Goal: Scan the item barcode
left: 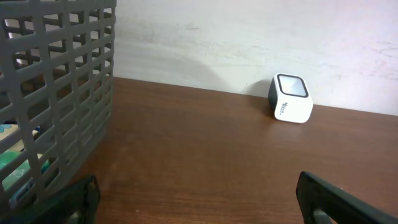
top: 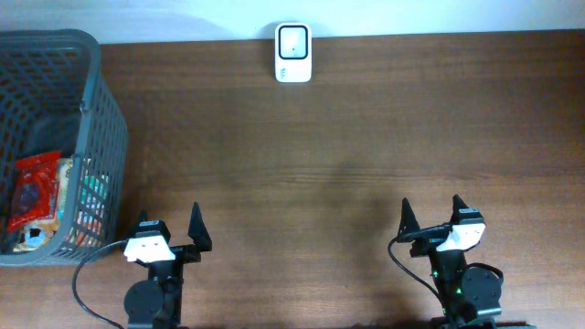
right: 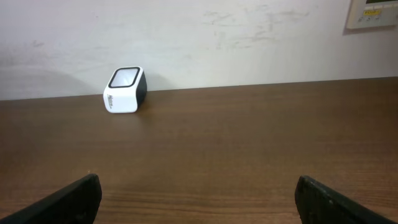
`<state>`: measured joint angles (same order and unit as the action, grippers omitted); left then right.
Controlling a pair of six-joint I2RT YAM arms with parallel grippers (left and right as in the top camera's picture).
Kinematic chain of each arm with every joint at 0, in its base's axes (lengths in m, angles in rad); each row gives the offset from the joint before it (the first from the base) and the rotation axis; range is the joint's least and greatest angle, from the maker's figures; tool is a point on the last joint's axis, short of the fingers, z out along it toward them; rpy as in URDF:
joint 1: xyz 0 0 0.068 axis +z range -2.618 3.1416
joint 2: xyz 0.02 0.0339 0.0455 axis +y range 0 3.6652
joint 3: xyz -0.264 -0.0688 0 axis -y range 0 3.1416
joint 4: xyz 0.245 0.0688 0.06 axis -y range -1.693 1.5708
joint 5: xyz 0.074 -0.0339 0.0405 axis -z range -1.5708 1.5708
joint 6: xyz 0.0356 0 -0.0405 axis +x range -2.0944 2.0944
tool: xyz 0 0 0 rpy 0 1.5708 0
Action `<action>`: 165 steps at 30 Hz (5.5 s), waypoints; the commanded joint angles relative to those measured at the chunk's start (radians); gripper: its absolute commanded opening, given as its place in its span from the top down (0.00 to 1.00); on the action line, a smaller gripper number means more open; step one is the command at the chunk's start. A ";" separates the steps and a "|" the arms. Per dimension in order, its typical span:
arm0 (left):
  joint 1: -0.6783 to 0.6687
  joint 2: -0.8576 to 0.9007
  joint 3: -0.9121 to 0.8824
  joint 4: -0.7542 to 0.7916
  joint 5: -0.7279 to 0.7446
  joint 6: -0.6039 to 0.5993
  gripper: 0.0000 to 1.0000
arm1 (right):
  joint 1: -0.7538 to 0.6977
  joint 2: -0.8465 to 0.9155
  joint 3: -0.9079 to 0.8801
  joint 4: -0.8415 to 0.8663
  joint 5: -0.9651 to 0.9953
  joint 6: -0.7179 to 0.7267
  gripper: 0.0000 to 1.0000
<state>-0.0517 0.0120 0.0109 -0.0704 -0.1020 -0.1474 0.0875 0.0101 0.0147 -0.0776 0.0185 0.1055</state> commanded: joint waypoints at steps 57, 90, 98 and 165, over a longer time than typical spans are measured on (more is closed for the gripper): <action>0.005 -0.005 -0.002 -0.005 -0.008 0.000 0.01 | -0.003 0.003 -0.009 -0.002 0.001 0.003 0.02; 0.005 0.517 0.757 0.236 0.724 0.041 0.01 | -0.003 0.003 -0.009 -0.002 0.001 0.003 0.01; 0.016 0.575 0.922 0.111 0.538 0.096 0.01 | -0.003 0.003 -0.009 -0.002 0.001 0.003 0.02; 0.689 1.721 1.352 -0.573 -0.122 0.386 1.00 | -0.003 0.003 -0.009 -0.002 0.001 0.003 0.02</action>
<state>0.6411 1.8347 1.3220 -0.6422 -0.2436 0.3218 0.0875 0.0185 0.0147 -0.0776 0.0181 0.1055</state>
